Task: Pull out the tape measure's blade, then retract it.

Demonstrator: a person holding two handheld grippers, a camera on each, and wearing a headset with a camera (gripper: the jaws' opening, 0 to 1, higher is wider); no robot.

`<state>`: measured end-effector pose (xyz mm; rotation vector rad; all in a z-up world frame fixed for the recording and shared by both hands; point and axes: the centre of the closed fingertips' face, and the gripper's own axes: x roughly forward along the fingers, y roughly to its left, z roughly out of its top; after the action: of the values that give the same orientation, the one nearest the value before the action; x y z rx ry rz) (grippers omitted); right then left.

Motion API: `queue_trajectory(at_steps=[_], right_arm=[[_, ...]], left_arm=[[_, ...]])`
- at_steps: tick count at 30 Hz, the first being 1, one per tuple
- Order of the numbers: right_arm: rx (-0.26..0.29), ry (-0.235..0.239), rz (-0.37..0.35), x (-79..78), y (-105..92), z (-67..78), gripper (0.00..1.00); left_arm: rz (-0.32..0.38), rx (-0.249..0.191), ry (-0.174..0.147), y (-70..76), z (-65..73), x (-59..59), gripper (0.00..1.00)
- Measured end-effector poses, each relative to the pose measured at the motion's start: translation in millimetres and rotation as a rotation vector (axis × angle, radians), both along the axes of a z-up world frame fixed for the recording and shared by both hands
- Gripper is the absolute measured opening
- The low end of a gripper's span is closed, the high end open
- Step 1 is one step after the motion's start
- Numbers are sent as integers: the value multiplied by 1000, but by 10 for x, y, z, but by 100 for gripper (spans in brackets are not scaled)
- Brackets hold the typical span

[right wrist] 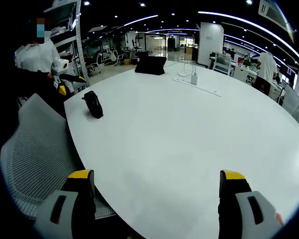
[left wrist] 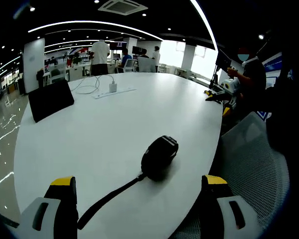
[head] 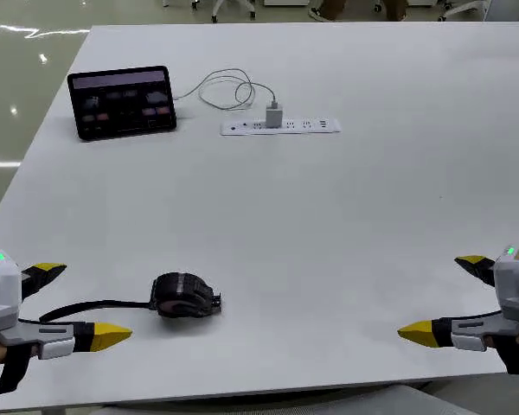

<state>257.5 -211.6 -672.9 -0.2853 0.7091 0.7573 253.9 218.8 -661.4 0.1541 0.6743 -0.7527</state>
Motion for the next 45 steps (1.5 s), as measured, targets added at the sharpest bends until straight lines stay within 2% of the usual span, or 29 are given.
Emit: queue_trajectory(at_steps=[3,7,10,11,14,20,25,28,30,32,35,39,41,45], right_arm=[[5,-6,14,35,64,7,100],[3,-13,44,75,175,3,100],[-3,-17,64,121,239,-7,100],[0,-16,69,138,267,-9,100],[-5,-13,107,173,388,-24,100],[-4,-4,155,239,542,-45,100],[2,-5,194,283,686,-44,100],[5,-6,216,315,761,-37,100],[7,-6,230,344,811,-44,100],[8,-6,248,360,870,-59,100],[13,-7,267,381,958,-70,100],[25,-8,289,399,1088,-70,100],[27,-6,302,404,1158,-83,100],[30,-2,348,384,1317,-97,100]], left_arm=[[-42,11,29,-56,-33,-9,100],[-103,18,14,-130,-10,50,100],[-148,3,42,-214,-1,66,100],[-156,38,27,-186,-11,106,100],[-198,61,64,-239,-35,112,100],[-266,103,38,-331,-21,220,100],[-331,124,38,-456,-37,258,100],[-372,144,10,-535,-47,299,100],[-391,151,13,-582,-69,309,100],[-405,150,3,-625,-65,336,100],[-411,142,7,-684,-48,350,100],[-433,155,6,-750,-78,375,100],[-452,170,21,-779,-114,371,99],[-508,205,29,-856,-175,341,97]])
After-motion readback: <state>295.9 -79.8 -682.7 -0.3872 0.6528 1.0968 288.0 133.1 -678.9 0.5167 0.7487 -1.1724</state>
